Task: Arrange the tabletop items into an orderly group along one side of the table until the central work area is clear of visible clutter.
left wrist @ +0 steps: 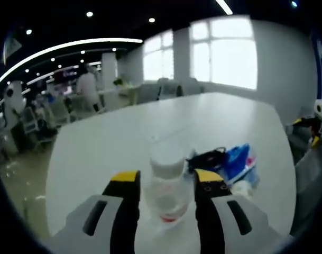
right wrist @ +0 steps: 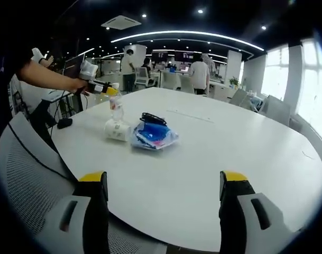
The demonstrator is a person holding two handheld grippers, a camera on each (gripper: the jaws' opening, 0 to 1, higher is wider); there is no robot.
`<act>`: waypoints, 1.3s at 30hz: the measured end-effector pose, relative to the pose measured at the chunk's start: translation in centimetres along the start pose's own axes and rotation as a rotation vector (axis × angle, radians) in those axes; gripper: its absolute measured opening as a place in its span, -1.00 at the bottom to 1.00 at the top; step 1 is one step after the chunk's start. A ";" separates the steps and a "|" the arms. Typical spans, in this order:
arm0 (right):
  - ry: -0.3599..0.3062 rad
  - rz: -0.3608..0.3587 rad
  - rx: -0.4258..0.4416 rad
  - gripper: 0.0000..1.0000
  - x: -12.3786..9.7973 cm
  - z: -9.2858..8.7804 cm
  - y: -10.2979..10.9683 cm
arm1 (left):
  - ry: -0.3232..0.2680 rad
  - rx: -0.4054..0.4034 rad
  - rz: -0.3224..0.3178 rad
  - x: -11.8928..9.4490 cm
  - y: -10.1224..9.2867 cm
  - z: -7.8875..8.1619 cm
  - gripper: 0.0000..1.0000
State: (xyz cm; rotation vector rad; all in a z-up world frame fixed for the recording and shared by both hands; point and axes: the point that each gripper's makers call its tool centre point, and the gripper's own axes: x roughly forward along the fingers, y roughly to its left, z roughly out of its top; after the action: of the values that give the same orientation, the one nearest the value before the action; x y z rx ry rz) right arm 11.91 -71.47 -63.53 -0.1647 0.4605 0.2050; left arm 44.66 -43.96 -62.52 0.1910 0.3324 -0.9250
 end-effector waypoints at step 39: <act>-0.011 -0.006 -0.003 0.73 -0.1 0.2 -0.1 | 0.009 -0.053 0.076 0.6 0.6 0.8 -0.58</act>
State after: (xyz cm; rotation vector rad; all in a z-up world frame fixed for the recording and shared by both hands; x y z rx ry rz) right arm 11.93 -71.53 -63.34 -0.1683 0.4488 0.2003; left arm 45.62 -44.28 -62.00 0.1586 0.3554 -0.8399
